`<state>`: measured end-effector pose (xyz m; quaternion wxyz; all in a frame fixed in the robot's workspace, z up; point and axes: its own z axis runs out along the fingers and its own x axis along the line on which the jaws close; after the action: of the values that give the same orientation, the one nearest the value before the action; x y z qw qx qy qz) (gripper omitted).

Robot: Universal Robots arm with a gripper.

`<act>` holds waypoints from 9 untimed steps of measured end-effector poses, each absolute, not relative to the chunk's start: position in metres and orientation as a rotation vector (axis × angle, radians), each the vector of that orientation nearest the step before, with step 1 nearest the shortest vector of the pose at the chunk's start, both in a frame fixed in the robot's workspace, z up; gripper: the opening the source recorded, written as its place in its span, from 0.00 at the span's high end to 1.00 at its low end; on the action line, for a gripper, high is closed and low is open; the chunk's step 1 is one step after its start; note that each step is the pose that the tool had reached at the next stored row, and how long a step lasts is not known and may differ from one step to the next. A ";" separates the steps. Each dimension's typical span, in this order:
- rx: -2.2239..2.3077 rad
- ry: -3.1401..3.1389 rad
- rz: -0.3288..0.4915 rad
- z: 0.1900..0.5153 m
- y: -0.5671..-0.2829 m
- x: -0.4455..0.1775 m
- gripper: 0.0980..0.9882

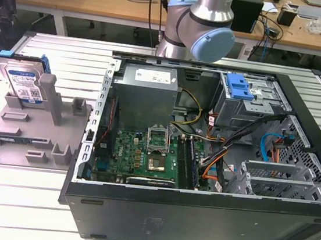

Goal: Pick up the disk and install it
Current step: 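Pick up the disk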

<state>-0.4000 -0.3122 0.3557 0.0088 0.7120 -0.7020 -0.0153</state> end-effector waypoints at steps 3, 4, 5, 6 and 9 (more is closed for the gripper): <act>2.224 -2.193 -0.048 0.354 -0.315 -0.399 0.55; 2.224 -2.193 -0.048 0.352 -0.315 -0.398 0.55; 2.224 -2.193 -0.048 0.351 -0.315 -0.398 0.55; 2.224 -2.194 -0.048 0.349 -0.315 -0.398 0.55; 2.224 -2.193 -0.048 0.345 -0.316 -0.398 0.55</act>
<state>-0.3978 -0.3155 0.3450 0.0088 0.7119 -0.7021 -0.0153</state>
